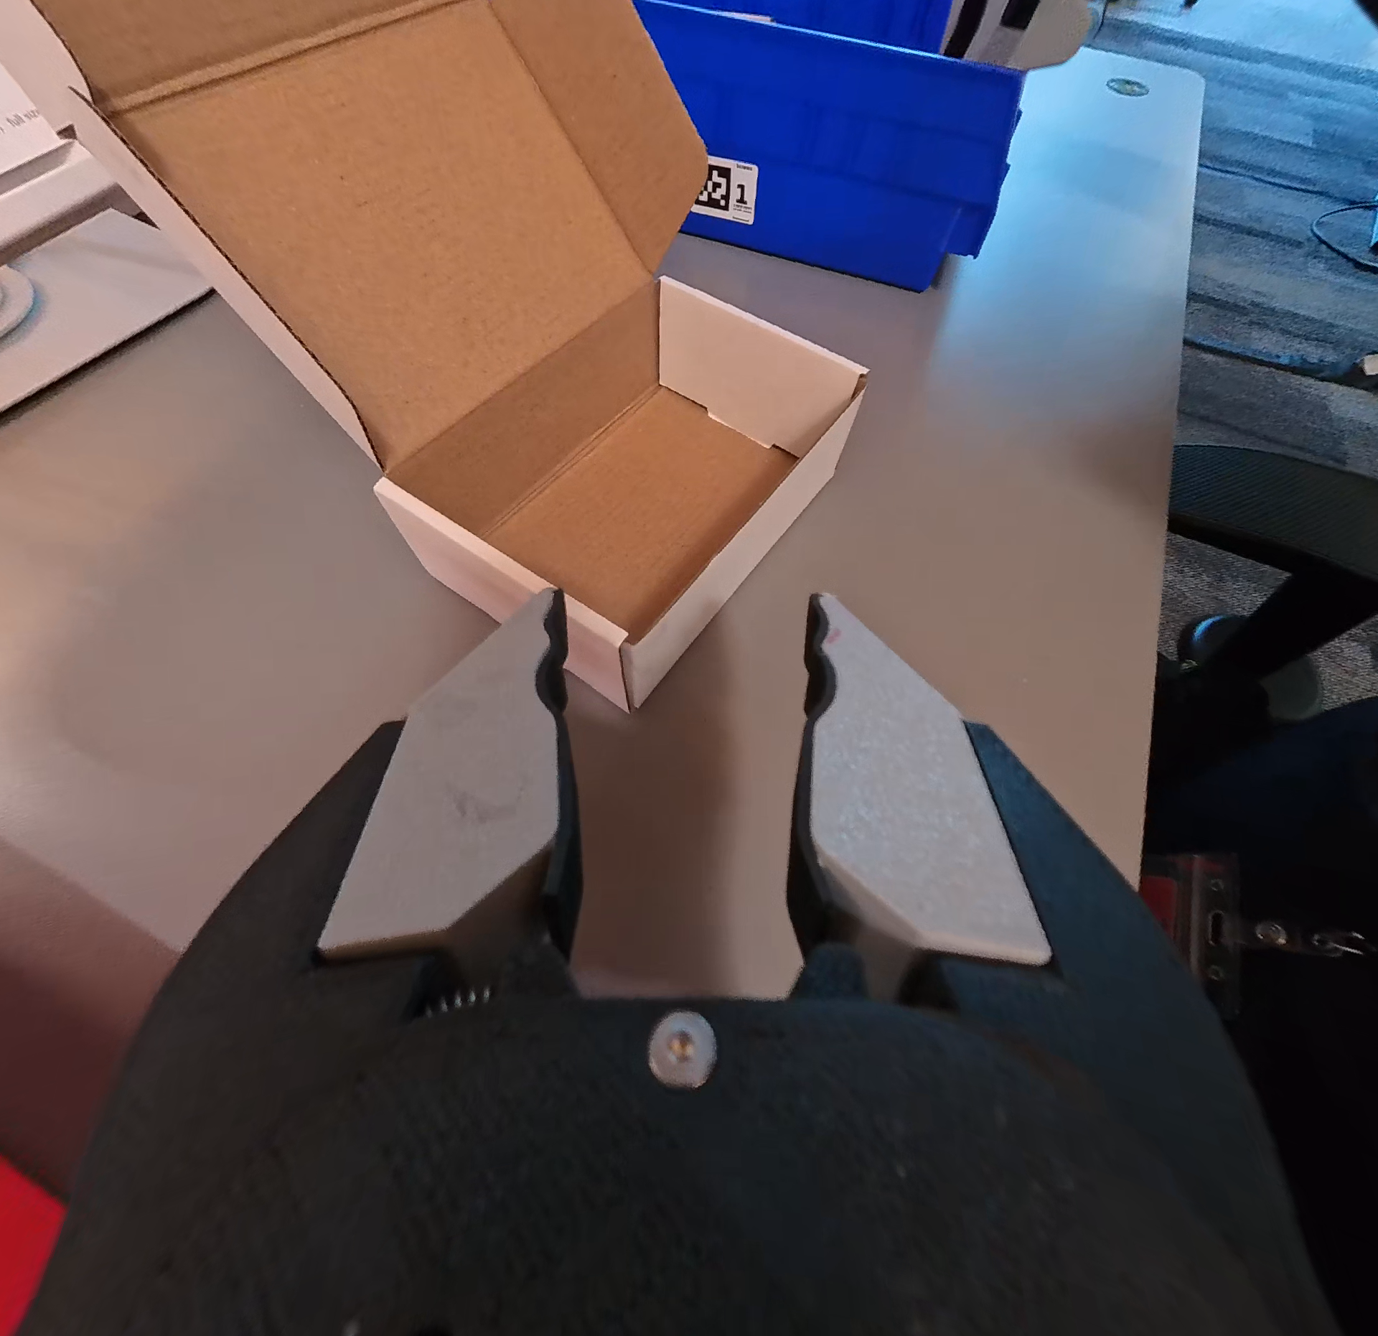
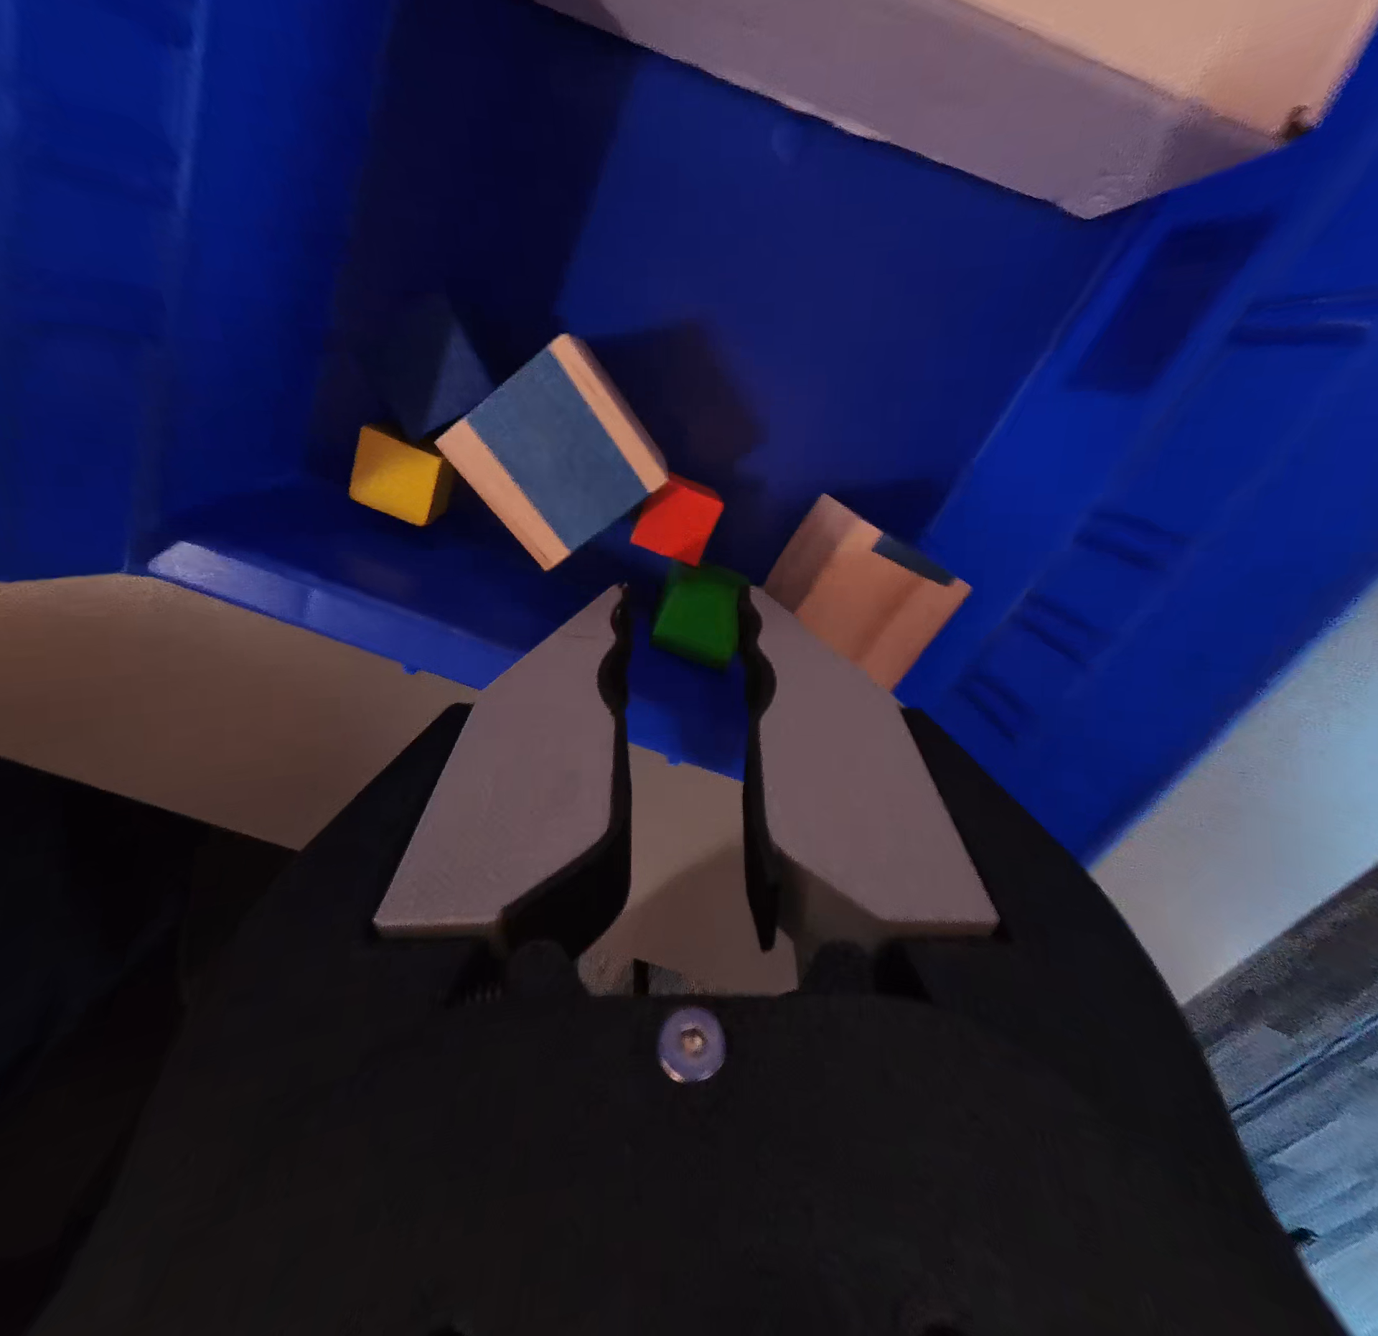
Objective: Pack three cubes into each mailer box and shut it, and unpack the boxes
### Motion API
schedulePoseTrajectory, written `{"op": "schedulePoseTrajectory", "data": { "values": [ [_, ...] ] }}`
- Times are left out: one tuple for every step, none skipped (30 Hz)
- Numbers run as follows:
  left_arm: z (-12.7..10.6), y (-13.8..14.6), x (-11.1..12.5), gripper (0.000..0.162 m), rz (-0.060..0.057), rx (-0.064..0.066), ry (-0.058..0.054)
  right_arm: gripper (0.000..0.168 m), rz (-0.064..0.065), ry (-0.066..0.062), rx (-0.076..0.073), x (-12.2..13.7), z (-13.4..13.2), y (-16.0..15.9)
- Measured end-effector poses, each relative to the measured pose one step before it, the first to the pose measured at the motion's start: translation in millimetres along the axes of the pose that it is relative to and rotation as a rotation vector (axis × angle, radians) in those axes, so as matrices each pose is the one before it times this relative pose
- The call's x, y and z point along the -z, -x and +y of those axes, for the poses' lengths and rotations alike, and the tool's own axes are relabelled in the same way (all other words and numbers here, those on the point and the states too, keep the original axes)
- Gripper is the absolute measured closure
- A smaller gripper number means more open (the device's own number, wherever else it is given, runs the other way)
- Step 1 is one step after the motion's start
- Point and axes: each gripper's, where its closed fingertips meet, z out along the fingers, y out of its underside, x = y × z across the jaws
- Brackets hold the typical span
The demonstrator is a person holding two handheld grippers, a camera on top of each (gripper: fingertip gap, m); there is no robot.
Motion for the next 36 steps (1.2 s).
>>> {"op": "schedulePoseTrajectory", "data": {
  "values": [
    [0.12, 0.08, -0.13, 0.100, 0.0001, 0.0009, 0.0008, 0.143, 0.0175, -0.0172, -0.0132, 3.01, -2.08, -5.11],
    [0.07, -0.02, -0.05, 0.100, -0.0003, -0.0001, 0.0009, 0.143, 0.0069, -0.0228, -0.0197, 2.12, -3.26, -3.27],
    [-0.19, 0.00, -0.02, 0.100, -0.0009, -0.0006, 0.0004, 0.143, 0.0009, -0.0258, -0.0199, 1.39, -4.11, -1.70],
    [-0.26, 0.06, 0.01, 0.100, -0.0017, -0.0004, -0.0004, 0.143, 0.0072, -0.0333, -0.0150, 0.71, -5.58, -1.70],
    [-0.26, 0.06, 0.09, 0.100, -0.0016, 0.0005, -0.0008, 0.143, 0.0164, -0.0398, -0.0088, -0.17, -7.06, -2.33],
    [-0.02, 0.17, -0.20, 0.100, -0.0009, 0.0016, -0.0002, 0.141, 0.0223, -0.0407, -0.0001, -1.17, -7.49, -2.64],
    [0.15, 0.33, -0.23, 0.100, -0.0008, 0.0022, 0.0006, 0.140, 0.0189, -0.0279, 0.0087, -2.63, -5.51, -1.67],
    [0.30, 0.21, -0.36, 0.100, -0.0005, 0.0021, 0.0005, 0.142, 0.0096, -0.0060, 0.0120, -4.11, -1.80, -0.18],
    [0.44, 0.16, -0.50, 0.100, 0.0004, 0.0020, 0.0015, 0.143, 0.0005, 0.0104, 0.0132, -5.40, 0.79, 1.21],
    [0.51, -0.30, -0.55, 0.100, 0.0014, 0.0011, 0.0023, 0.144, -0.0098, 0.0120, 0.0142, -5.60, 1.10, 2.83],
    [0.25, -0.40, -0.32, 0.100, 0.0012, -0.0008, 0.0018, 0.153, -0.0122, 0.0065, 0.0119, -4.40, 0.91, 3.18],
    [0.17, -0.42, -0.20, 0.100, 0.0000, -0.0018, 0.0013, 0.168, -0.0273, 0.0077, 0.0170, -2.35, 1.76, 5.78],
    [-0.13, -0.20, 0.03, 0.100, -0.0004, -0.0019, 0.0006, 0.168, -0.0330, 0.0136, 0.0254, -0.72, 3.22, 6.89],
    [-0.10, -0.15, 0.27, 0.100, -0.0004, -0.0012, -0.0004, 0.168, -0.0299, 0.0202, 0.0282, -0.03, 4.67, 6.98],
    [-0.15, -0.02, 0.31, 0.100, 0.0001, 0.0002, -0.0009, 0.168, -0.0103, 0.0192, 0.0202, 0.27, 4.46, 3.84],
    [-0.10, 0.38, 0.29, 0.100, 0.0003, 0.0013, -0.0012, 0.168, 0.0096, 0.0151, 0.0102, 0.98, 3.61, 0.01],
    [-0.03, 0.63, 0.04, 0.100, -0.0007, 0.0020, -0.0013, 0.168, 0.0178, 0.0059, -0.0026, 2.26, 2.07, -2.39],
    [0.22, 0.85, -0.24, 0.100, -0.0005, 0.0027, -0.0005, 0.166, 0.0126, -0.0050, -0.0180, 4.27, 0.29, -2.97],
    [0.41, 0.73, -0.36, 0.100, 0.0004, 0.0034, 0.0009, 0.163, 0.0142, -0.0074, -0.0281, 5.70, 0.03, -4.12],
    [0.55, 0.61, -0.54, 0.101, 0.0001, 0.0038, 0.0022, 0.162, 0.0223, -0.0190, -0.0286, 7.08, -1.54, -5.52],
    [0.58, 0.77, -0.40, 0.101, -0.0014, 0.0039, 0.0017, 0.161, 0.0191, -0.0379, -0.0252, 8.53, -4.08, -4.27],
    [0.56, 0.63, -0.13, 0.101, -0.0013, 0.0034, 0.0022, 0.159, 0.0034, -0.0552, -0.0253, 9.90, -6.81, -0.89],
    [0.37, 0.55, 0.21, 0.100, -0.0016, 0.0024, 0.0018, 0.156, -0.0184, -0.0712, -0.0273, 10.85, -9.75, 4.08],
    [-0.08, 1.16, 0.77, 0.101, -0.0050, 0.0018, -0.0012, 0.150, -0.0437, -0.0840, -0.0233, 11.15, -12.38, 10.56],
    [-0.66, 1.57, 1.25, 0.101, -0.0059, 0.0026, -0.0048, 0.143, -0.0593, -0.0921, -0.0127, 10.45, -14.39, 16.21],
    [-1.09, 1.89, 1.43, 0.101, -0.0052, 0.0060, -0.0072, 0.137, -0.0588, -0.0984, -0.0007, 8.83, -15.39, 19.27],
    [-1.50, 2.37, 1.36, 0.101, -0.0051, 0.0118, -0.0100, 0.136, -0.0551, -0.0929, 0.0072, 6.35, -14.30, 21.41],
    [-2.10, 2.67, 1.54, 0.101, -0.0048, 0.0161, -0.0136, 0.135, -0.0538, -0.0773, 0.0110, 3.30, -11.50, 22.58],
    [-2.56, 2.75, 1.66, 0.100, -0.0049, 0.0182, -0.0176, 0.134, -0.0505, -0.0609, 0.0164, -0.18, -8.88, 22.87],
    [-3.08, 2.11, 1.88, 0.100, -0.0017, 0.0198, -0.0205, 0.133, -0.0459, -0.0465, 0.0243, -3.28, -6.31, 22.12],
    [-3.88, 1.04, 2.11, 0.099, 0.0020, 0.0219, -0.0230, 0.133, -0.0390, -0.0338, 0.0280, -5.85, -3.86, 20.26],
    [-4.32, 0.14, 2.49, 0.097, 0.0054, 0.0216, -0.0246, 0.132, -0.0301, -0.0274, 0.0239, -7.71, -2.39, 17.49],
    [-4.18, -0.45, 2.53, 0.098, 0.0064, 0.0187, -0.0232, 0.132, -0.0243, -0.0244, 0.0152, -9.31, -1.63, 14.79],
    [-3.38, 0.19, 2.06, 0.098, -0.0006, 0.0141, -0.0167, 0.131, -0.0221, -0.0261, 0.0034, -10.40, -1.71, 12.48],
    [-2.01, 1.06, 1.36, 0.098, -0.0094, 0.0074, -0.0092, 0.130, -0.0239, -0.0262, -0.0039, -11.48, -1.37, 10.96],
    [-0.87, 1.45, 0.48, 0.098, -0.0152, 0.0023, -0.0044, 0.128, -0.0177, -0.0236, -0.0049, -12.45, -0.55, 8.08]
  ]
}}
